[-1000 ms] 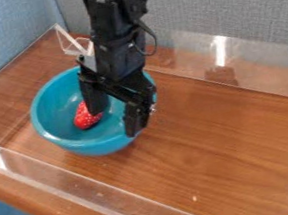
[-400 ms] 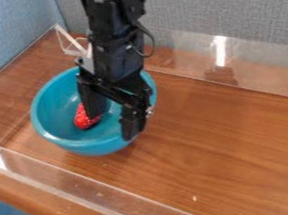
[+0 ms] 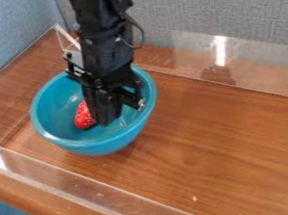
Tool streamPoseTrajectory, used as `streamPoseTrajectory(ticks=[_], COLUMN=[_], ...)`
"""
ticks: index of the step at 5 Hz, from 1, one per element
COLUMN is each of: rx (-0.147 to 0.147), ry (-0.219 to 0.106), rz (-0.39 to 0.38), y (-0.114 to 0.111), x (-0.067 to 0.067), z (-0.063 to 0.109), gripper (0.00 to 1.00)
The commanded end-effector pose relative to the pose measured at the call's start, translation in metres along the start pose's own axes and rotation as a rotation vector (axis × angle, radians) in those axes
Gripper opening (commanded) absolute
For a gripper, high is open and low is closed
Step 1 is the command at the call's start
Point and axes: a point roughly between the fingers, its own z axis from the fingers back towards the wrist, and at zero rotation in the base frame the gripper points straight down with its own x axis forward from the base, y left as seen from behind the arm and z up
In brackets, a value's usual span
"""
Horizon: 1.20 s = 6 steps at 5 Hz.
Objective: Put the strawberry in the blue bowl
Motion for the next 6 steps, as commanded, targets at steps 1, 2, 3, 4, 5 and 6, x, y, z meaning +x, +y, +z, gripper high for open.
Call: streamPoseTrajectory(ticks=[1,2,3,4,5,6], rx=[0.012,0.009,0.010,0.011,0.015,0.015], ry=[-0.050,-0.046,-0.046,-0.047,-0.048,-0.046], rz=[-0.041,-0.030,-0.026,-0.087,-0.146,-0.135], y=[0.003,0.011,0.018,0.018,0.016,0.016], x=[0.010,0.011,0.013,0.022,0.029,0.028], z=[0.014,0.021,0.032,0.034,0.038,0.030], gripper=[0.00,0.00,0.00,0.00,0.00,0.00])
